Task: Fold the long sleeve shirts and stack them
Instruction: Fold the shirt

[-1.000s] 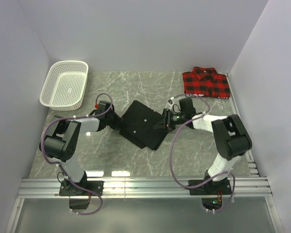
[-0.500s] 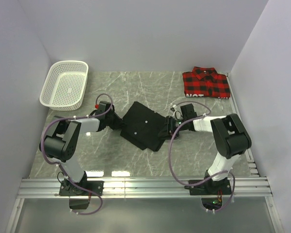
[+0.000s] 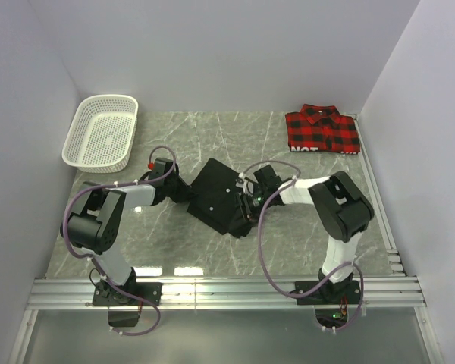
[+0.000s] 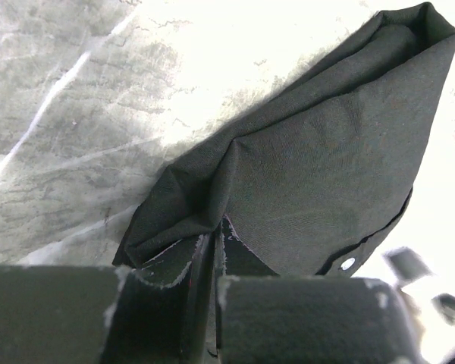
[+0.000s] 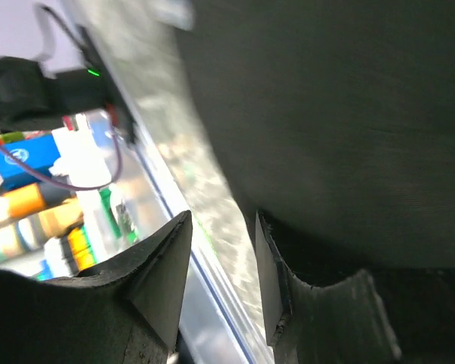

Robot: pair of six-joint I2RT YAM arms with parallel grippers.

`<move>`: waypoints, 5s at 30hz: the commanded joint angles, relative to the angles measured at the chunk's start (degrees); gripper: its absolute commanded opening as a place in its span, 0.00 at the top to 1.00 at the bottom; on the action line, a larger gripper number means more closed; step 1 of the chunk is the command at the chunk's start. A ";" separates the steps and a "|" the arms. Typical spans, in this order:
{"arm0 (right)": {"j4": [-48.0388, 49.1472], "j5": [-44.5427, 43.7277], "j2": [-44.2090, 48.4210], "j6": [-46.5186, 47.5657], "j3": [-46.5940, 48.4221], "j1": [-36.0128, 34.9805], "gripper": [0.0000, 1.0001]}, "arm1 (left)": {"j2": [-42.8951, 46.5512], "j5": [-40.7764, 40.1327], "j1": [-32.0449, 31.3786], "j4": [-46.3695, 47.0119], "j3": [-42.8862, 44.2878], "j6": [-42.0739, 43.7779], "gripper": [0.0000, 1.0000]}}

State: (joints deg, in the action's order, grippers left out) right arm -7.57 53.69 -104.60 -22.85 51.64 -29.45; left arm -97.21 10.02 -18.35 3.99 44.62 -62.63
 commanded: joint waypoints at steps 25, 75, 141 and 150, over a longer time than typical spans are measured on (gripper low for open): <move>-15.53 -45.16 17.33 3.96 12.25 7.90 0.40 | 12.73 -11.67 -2.13 -18.05 7.69 6.92 0.39; 3.77 -14.51 18.82 -9.22 7.33 6.60 0.45 | 15.12 -14.60 -11.96 -25.61 14.81 16.76 0.29; 28.76 -13.26 -28.65 -32.35 28.79 9.15 0.50 | 11.52 6.42 -16.10 -19.72 -7.36 12.27 0.67; 21.48 -15.10 -19.78 -24.10 27.20 11.96 0.49 | 15.20 2.64 -16.19 -21.13 -5.60 11.74 0.54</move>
State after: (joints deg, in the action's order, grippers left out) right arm 19.07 42.17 -130.28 -52.58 79.24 -19.40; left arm -84.12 15.68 -34.33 -13.93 38.83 -51.77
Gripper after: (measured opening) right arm 0.510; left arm 0.441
